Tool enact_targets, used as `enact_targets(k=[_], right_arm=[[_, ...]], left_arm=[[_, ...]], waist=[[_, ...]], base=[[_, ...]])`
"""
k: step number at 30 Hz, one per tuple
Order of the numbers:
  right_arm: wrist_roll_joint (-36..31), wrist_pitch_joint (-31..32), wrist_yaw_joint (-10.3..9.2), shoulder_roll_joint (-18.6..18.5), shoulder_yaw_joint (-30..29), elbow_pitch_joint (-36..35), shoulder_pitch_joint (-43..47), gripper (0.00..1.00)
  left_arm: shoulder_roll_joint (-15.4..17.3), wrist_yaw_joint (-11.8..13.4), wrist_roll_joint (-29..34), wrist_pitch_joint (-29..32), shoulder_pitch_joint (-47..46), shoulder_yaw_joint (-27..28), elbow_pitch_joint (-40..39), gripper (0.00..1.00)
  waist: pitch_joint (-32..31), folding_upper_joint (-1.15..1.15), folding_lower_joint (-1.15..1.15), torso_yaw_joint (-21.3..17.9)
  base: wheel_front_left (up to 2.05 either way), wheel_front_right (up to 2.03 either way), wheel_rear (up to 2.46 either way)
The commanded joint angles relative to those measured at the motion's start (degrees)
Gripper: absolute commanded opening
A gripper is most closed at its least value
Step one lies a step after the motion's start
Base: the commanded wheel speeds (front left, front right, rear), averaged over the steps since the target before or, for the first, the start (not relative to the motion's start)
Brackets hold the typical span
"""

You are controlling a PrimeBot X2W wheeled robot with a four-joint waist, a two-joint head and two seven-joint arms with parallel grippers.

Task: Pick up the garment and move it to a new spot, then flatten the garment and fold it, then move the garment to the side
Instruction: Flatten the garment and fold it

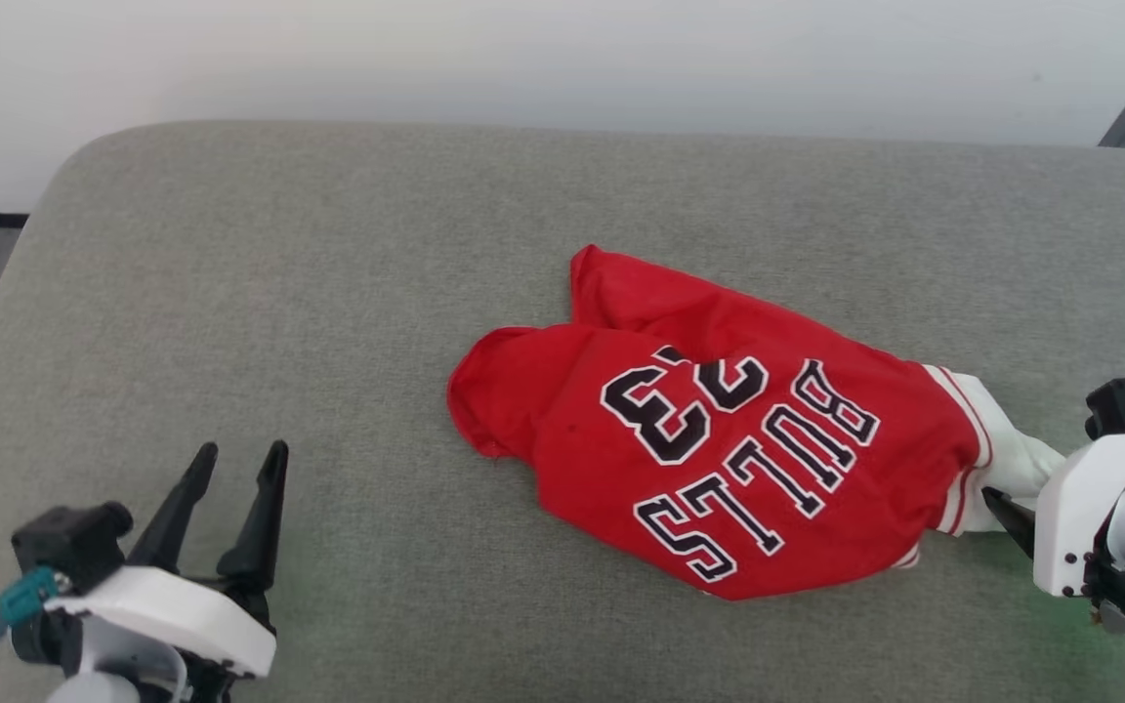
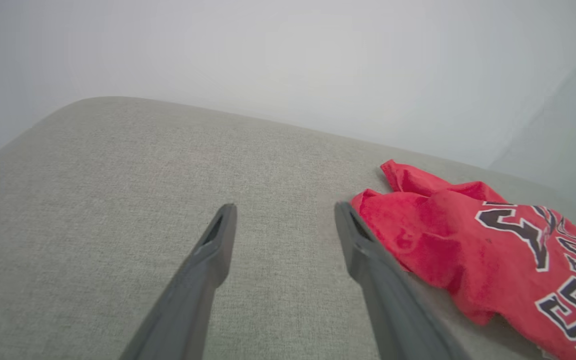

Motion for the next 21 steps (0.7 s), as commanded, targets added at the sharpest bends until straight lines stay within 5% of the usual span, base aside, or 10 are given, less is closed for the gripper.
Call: enact_targets(k=[1,12,21], right_arm=[[-1.0,-0.9,-0.02,0.4,-1.1,-1.0,1.4,1.00],[-9.5,-9.8,-0.01,8.0,-12.1,-15.6,5.6,1.00],[-17.1,-21.6,-0.01,15.8,-14.0,-26.5,8.8,1.00]], left_arm=[[0.7,-0.2,-0.5,1.2,-1.2,0.0,-0.3,1.00],[5.2,-1.2,-4.4,17.2,-8.7,-2.9,-5.7,1.00],[7.6,-0.5,-7.3,34.1,-17.7,-6.9,-7.3,1.00]], waist=[[-0.4,0.00,0.00,-0.6],[-2.1,0.00,0.00,-6.3],[-1.5,0.00,0.00,-12.4]], base=[[0.00,0.00,0.00],[0.00,0.00,0.00],[0.00,0.00,0.00]])
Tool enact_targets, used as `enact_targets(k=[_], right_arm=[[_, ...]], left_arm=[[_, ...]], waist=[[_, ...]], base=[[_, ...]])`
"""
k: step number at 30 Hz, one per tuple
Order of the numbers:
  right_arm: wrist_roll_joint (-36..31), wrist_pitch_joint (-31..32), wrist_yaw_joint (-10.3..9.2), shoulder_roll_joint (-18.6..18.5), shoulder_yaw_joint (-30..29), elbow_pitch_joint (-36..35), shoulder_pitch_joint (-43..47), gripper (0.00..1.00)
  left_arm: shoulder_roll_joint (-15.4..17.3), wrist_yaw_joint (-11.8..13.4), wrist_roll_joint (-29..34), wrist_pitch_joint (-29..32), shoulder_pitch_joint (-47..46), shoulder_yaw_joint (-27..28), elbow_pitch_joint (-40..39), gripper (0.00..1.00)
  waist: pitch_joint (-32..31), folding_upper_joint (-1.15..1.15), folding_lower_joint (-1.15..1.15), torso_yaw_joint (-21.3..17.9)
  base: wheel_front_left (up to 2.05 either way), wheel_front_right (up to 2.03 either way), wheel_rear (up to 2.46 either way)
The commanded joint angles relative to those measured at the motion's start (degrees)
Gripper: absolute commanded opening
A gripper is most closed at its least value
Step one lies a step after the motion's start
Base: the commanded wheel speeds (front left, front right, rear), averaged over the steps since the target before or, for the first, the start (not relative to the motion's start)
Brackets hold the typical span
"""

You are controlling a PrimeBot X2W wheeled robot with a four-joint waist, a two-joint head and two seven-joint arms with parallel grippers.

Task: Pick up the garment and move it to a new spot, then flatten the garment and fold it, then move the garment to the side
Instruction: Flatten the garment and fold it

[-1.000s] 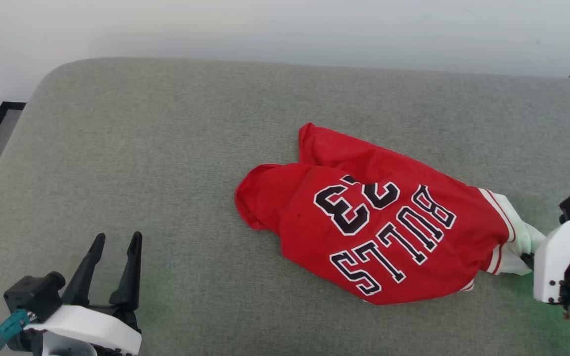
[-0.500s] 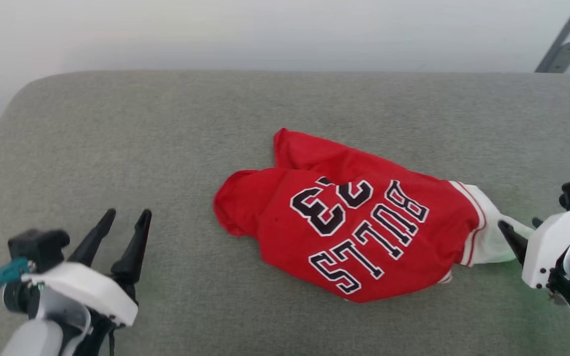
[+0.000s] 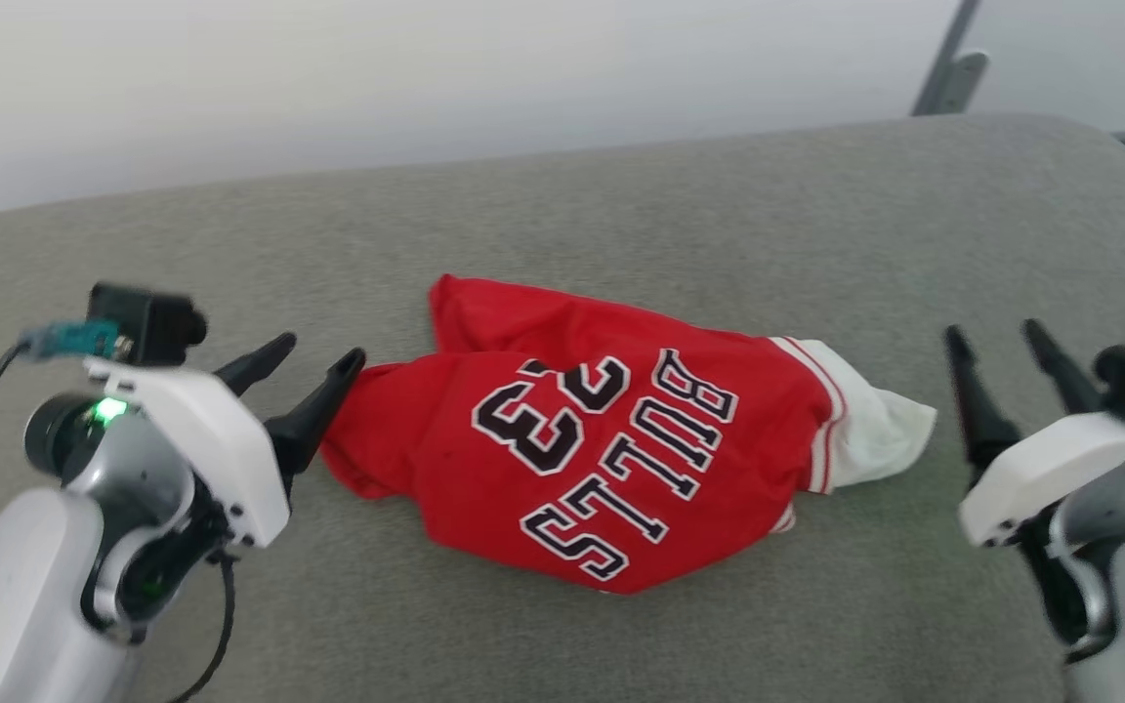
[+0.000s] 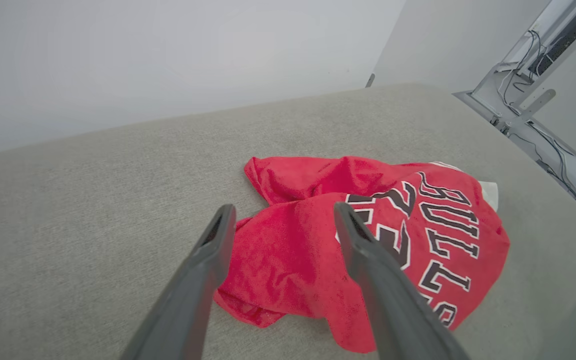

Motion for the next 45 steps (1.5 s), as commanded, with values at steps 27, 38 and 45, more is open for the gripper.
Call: enact_targets(k=[27,38,45], right_arm=[[-2.6,-15.9,-0.02,7.2,6.7,-0.2,-1.5,1.00],[-1.4,-18.7,-0.02,7.5,7.2,1.9,-3.5,1.00],[-1.2,-19.4,-0.02,7.6,6.8,1.8,-3.9,1.00]], left_arm=[[-3.0,7.1,2.4,32.5,-14.4,-15.3,20.9,1.00],[-3.3,4.3,4.3,32.8,-19.6,-17.2,29.0,0.00],[-2.2,2.2,6.5,28.9,-28.1,-16.1,25.6,0.00]], waist=[[9.4,0.00,0.00,-11.5],[10.7,0.00,0.00,-10.2],[10.8,0.00,0.00,-9.5]], base=[[0.00,0.00,0.00],[0.00,0.00,0.00],[0.00,0.00,0.00]])
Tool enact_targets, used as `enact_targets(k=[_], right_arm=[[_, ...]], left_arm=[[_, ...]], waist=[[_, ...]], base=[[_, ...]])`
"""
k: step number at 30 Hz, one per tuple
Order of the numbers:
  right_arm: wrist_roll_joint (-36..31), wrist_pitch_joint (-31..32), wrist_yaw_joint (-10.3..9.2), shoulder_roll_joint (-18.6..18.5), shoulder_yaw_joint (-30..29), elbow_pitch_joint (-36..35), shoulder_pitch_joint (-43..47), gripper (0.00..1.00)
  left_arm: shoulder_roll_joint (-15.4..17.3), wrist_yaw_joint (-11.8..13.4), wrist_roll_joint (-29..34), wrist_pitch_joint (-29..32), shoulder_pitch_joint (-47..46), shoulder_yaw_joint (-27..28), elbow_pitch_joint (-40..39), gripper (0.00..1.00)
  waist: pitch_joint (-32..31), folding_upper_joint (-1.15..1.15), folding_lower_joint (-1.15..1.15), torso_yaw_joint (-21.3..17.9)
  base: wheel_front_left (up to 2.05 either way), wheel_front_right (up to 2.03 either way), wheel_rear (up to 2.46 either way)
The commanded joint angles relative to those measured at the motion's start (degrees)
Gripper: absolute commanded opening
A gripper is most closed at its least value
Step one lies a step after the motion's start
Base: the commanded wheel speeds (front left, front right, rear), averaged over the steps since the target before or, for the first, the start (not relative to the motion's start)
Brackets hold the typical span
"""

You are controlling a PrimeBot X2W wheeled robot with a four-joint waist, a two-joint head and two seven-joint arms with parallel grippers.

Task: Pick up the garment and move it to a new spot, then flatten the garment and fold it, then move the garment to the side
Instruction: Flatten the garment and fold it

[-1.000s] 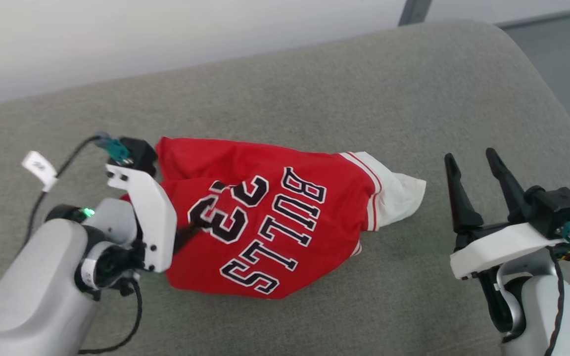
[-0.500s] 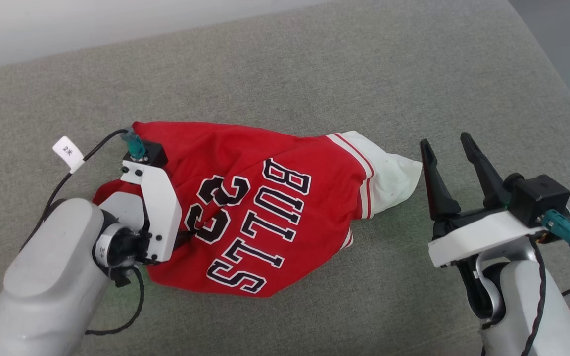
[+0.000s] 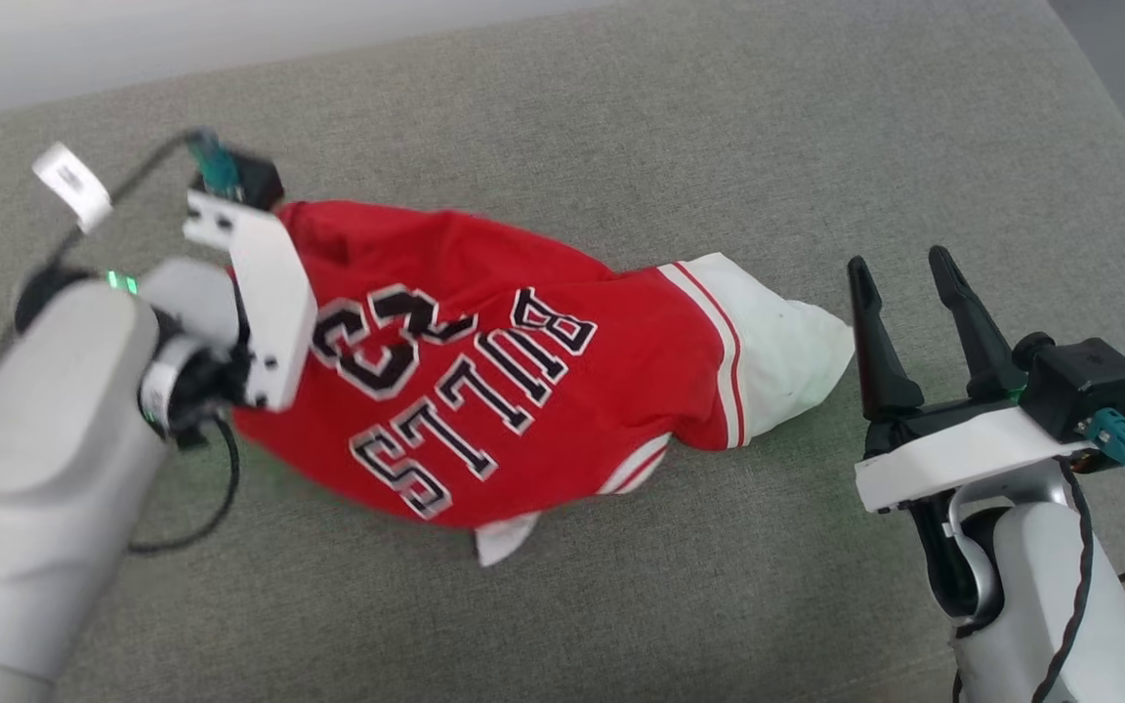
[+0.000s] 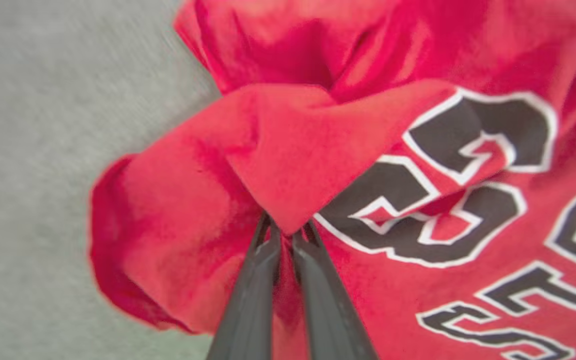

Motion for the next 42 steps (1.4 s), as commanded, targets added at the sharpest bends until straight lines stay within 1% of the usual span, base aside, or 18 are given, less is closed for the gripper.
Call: enact_targets(k=[1,5,10,13,15,19,20,21,22,23,24,25,27,28,31,35,40,42], right_arm=[[0.0,-0.5,-0.02,0.2,0.0,-0.3,-0.6,1.00],[0.5,-0.8,-0.02,0.3,0.5,-0.1,-1.3,1.00],[0.8,-1.3,-0.01,0.5,1.4,0.5,-1.7,1.00],[1.0,-1.6,-0.01,0.6,2.0,1.1,-2.2,1.00],[1.1,-1.8,-0.02,0.6,2.3,1.4,-2.4,1.00],[1.4,-2.1,-0.02,0.7,3.3,2.2,-2.6,1.00],[1.5,-2.1,-0.02,0.7,3.5,2.4,-2.6,1.00],[1.6,-2.2,-0.02,0.7,3.7,2.6,-2.6,1.00],[1.6,-2.2,-0.02,0.7,3.8,2.9,-2.6,1.00],[1.7,-2.3,-0.02,0.7,3.8,3.0,-2.6,1.00],[1.7,-2.3,-0.02,0.7,3.8,3.0,-2.6,1.00],[1.6,-2.4,-0.02,0.7,3.9,3.1,-2.5,1.00],[1.5,-2.5,-0.02,0.7,3.8,3.3,-2.1,1.00],[1.2,-2.6,-0.02,0.7,3.4,3.4,-1.7,1.00],[0.5,-2.5,-0.02,0.6,2.7,3.1,-1.3,1.00],[-0.4,-2.2,-0.02,0.0,1.2,2.5,-0.8,1.00],[-1.4,-1.6,-0.02,-0.3,-0.6,1.6,-0.1,1.00],[-1.6,-1.2,-0.01,-0.3,-1.0,1.1,-0.1,1.00]], left_arm=[[-0.1,-0.6,1.0,-1.4,-2.0,0.2,-0.4,0.00],[0.8,-2.0,3.7,-7.1,-6.7,0.1,0.3,0.00],[0.5,-3.6,7.9,-17.1,-11.7,-1.5,2.9,0.00],[-0.3,-4.3,9.5,-21.9,-13.6,-3.4,6.1,0.00],[-0.9,-4.4,8.7,-23.1,-14.2,-4.2,9.3,0.00],[-2.5,-4.8,6.6,-22.4,-14.6,-5.9,15.6,0.00],[-2.9,-4.9,5.9,-21.9,-14.6,-6.4,16.8,0.06],[-3.3,-4.9,4.7,-21.3,-14.5,-6.8,17.6,0.33],[-3.5,-4.9,3.7,-20.9,-14.6,-7.1,18.2,0.62],[-3.5,-4.8,2.6,-20.5,-14.8,-7.4,18.4,0.98],[-3.5,-4.8,2.6,-20.5,-14.8,-7.4,18.4,0.98],[-3.6,-4.8,0.8,-19.8,-14.8,-7.5,18.6,1.00],[-3.7,-4.9,-1.8,-18.0,-14.9,-8.0,18.5,1.00],[-3.6,-4.8,-3.6,-15.9,-15.2,-8.7,17.9,1.00],[-3.5,-4.8,-6.4,-13.2,-14.8,-9.1,16.3,1.00],[-3.3,-4.8,-8.5,-10.0,-12.8,-9.5,12.4,1.00],[-3.1,-3.0,-10.9,-5.4,-10.0,-9.6,5.4,1.00],[-2.5,-1.7,-11.7,-3.3,-8.1,-9.9,2.4,1.00]], waist=[[0.2,0.00,0.00,-0.1],[0.9,0.00,0.00,-0.9],[2.0,0.00,0.00,-2.5],[2.6,0.00,0.00,-3.3],[2.9,0.00,0.00,-3.9],[3.3,0.00,0.00,-4.8],[3.3,0.00,0.00,-5.0],[3.3,0.00,0.00,-5.0],[3.3,0.00,0.00,-5.1],[3.2,0.00,0.00,-5.0],[3.2,0.00,0.00,-5.0],[3.1,0.00,0.00,-4.9],[2.6,0.00,0.00,-4.3],[1.8,0.00,0.00,-3.4],[0.5,0.00,0.00,-1.8],[-1.2,0.00,0.00,0.9],[-3.1,0.00,0.00,4.3],[-3.7,0.00,0.00,5.3]], base=[[0.00,0.00,0.00],[0.00,0.00,0.00],[0.00,0.00,0.00],[0.00,0.00,0.00],[0.00,0.00,0.00],[0.00,0.00,0.00],[0.00,0.00,0.00],[0.00,0.00,0.00],[0.00,0.00,0.00],[0.00,0.00,0.00],[0.00,0.00,0.00],[0.00,0.00,0.00],[0.00,0.00,0.00],[0.00,0.00,0.00],[0.00,0.00,0.00],[0.00,0.00,0.00],[0.00,0.00,0.00],[0.00,0.00,0.00]])
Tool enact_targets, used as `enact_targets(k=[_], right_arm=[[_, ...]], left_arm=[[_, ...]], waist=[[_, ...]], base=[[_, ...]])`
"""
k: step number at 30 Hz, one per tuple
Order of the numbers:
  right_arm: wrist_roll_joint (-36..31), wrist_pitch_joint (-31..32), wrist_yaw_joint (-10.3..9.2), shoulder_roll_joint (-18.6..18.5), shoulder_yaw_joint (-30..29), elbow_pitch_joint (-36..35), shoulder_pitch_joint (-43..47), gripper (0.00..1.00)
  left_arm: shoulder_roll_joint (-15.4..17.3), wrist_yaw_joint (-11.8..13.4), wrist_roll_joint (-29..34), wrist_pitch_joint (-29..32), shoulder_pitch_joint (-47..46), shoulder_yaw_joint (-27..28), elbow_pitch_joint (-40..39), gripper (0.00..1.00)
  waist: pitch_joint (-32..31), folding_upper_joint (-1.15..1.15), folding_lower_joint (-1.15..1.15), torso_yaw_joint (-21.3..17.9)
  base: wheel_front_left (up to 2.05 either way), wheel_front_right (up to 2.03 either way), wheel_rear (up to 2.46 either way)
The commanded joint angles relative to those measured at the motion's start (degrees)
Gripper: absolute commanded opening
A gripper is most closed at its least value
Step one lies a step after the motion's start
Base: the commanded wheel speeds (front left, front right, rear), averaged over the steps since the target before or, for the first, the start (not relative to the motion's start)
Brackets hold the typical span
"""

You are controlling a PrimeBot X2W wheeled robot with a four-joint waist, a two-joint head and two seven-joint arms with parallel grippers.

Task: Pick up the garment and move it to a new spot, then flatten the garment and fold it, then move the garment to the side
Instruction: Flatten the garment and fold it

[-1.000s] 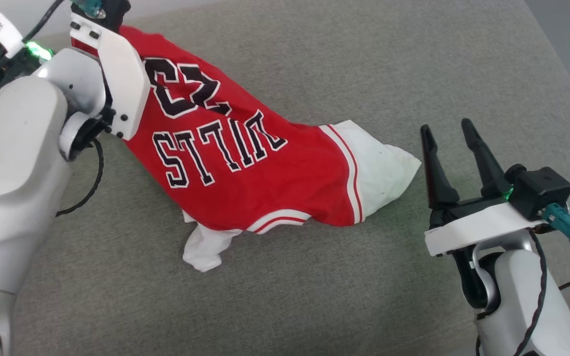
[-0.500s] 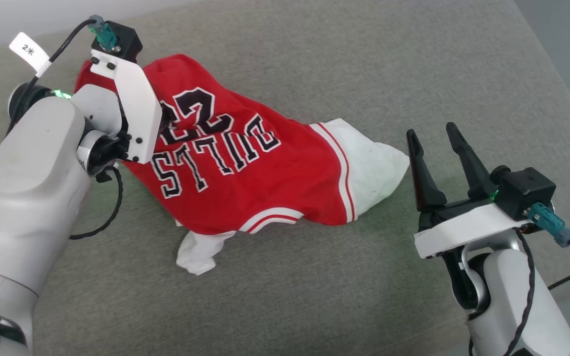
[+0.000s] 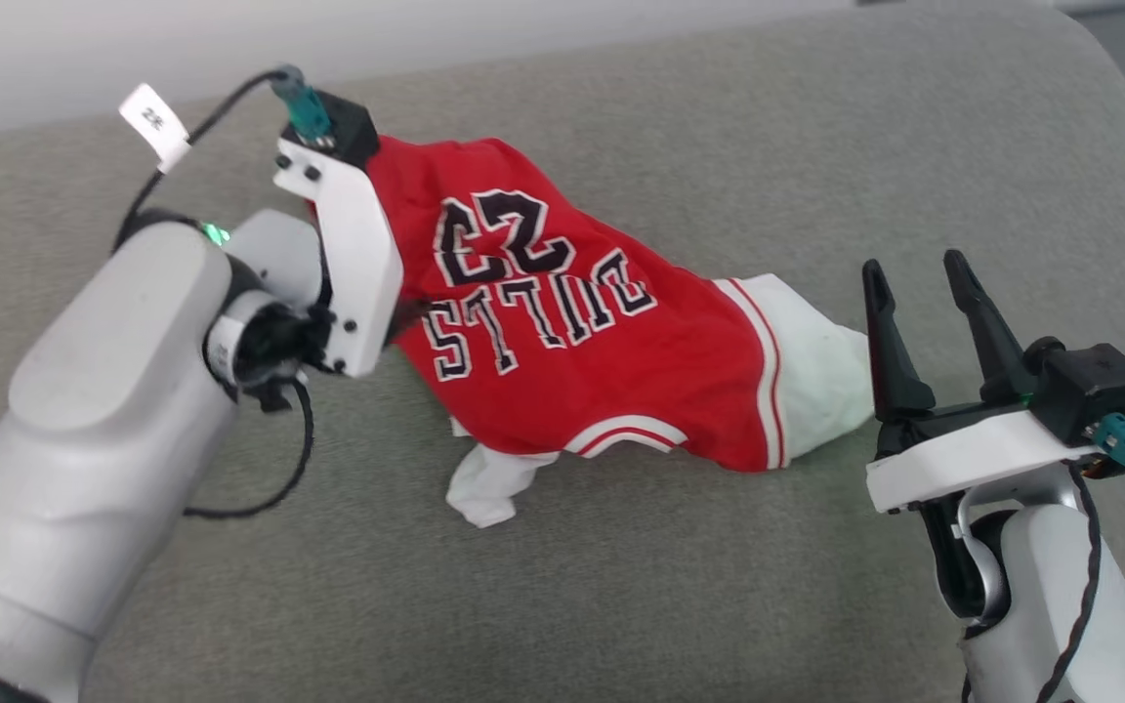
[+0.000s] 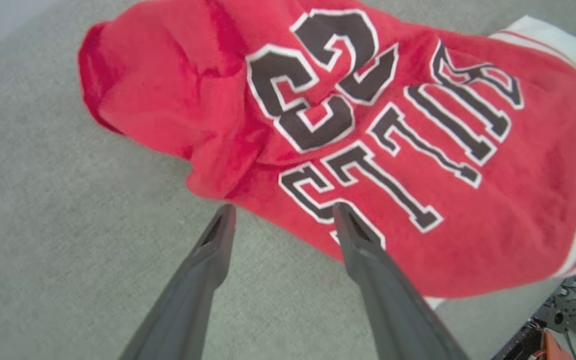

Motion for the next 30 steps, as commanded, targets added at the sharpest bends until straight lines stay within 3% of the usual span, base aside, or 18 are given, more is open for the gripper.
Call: enact_targets(k=[1,7,16,26,30], right_arm=[[-0.6,0.4,-0.01,0.0,-0.2,-0.7,0.3,1.00],[-0.8,1.4,-0.01,0.1,-0.4,-1.6,0.0,1.00],[-0.4,1.1,-0.01,0.4,0.4,-2.6,-1.3,1.00],[0.1,0.0,-0.01,0.7,0.3,-1.6,-2.2,1.00],[0.3,-0.4,-0.01,0.8,0.5,-1.0,-2.6,1.00]], left_arm=[[0.5,1.3,-1.0,1.6,2.2,-0.3,-2.4,1.00],[2.7,5.5,-3.7,6.9,8.5,-0.9,-12.4,1.00],[4.7,8.9,-6.9,8.0,15.4,-0.1,-20.2,1.00],[4.2,11.5,-10.4,8.4,18.8,1.5,-22.3,1.00],[4.5,10.5,-8.5,5.8,19.3,0.9,-20.4,1.00]], waist=[[-1.5,0.00,0.00,2.0],[-2.1,0.00,0.00,2.8],[0.0,0.00,0.00,0.1],[2.3,0.00,0.00,-2.6],[3.1,0.00,0.00,-3.1]], base=[[0.00,0.00,0.00],[0.00,0.00,0.00],[0.00,0.00,0.00],[0.00,0.00,0.00],[0.00,0.00,0.00]])
